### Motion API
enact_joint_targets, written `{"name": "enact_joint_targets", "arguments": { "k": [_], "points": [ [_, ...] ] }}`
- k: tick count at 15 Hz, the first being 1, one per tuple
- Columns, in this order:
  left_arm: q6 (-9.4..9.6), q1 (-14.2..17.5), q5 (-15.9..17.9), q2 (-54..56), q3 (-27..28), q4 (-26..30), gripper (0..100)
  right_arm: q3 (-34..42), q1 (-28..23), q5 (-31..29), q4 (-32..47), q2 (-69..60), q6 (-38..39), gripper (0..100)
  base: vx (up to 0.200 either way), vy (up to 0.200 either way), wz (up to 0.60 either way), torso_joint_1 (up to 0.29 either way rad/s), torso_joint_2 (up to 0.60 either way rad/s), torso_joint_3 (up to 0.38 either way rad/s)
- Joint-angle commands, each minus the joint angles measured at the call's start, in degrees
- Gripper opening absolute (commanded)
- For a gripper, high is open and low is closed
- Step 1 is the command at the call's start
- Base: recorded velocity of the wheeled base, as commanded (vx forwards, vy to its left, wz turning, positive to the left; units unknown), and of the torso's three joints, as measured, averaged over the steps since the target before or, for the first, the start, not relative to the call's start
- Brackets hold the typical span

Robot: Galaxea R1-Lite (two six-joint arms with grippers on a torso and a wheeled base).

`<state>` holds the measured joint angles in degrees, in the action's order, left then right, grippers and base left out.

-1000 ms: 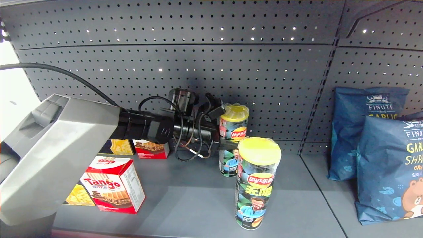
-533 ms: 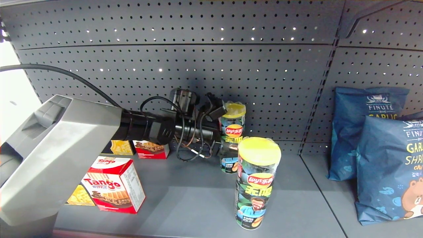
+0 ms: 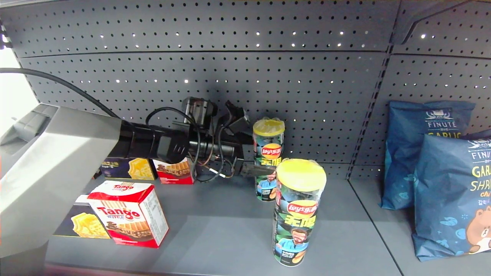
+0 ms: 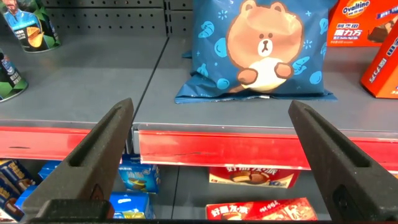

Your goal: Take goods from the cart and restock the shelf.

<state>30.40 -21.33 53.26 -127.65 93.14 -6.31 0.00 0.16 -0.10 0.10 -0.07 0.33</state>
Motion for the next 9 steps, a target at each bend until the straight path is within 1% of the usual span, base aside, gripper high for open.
{"name": "enact_joint_targets", "arguments": {
  "k": [1,4,6,7,8,9],
  "points": [
    [0.01,1.29,0.00,2.32,-1.73,-0.01,100,0.00,0.02,0.01,-0.01,0.07,0.02,100,0.000,0.000,0.00,0.000,0.00,0.000],
    [0.01,2.09,-0.17,6.71,-5.95,-0.63,100,0.00,0.02,0.01,-0.01,0.07,0.02,100,0.000,0.000,0.00,0.000,0.00,0.000],
    [-0.08,2.61,-0.53,10.31,-10.52,-3.09,100,0.00,0.02,0.01,-0.01,0.07,0.02,100,0.000,0.000,0.00,0.000,0.00,0.000],
    [-0.08,2.79,-0.88,11.19,-11.57,-3.53,100,0.00,0.02,0.01,-0.01,0.07,0.02,100,0.000,0.000,0.00,0.000,0.00,0.000],
    [-0.08,3.32,-2.11,12.69,-13.16,-3.70,100,0.00,0.02,0.01,-0.01,0.07,0.02,100,0.000,0.000,0.00,0.000,0.00,0.000],
    [-0.34,3.58,-4.48,15.50,-16.06,-3.70,100,0.00,0.02,0.01,-0.01,0.07,0.02,100,0.000,0.000,0.00,0.000,0.00,0.000]
  ]
}}
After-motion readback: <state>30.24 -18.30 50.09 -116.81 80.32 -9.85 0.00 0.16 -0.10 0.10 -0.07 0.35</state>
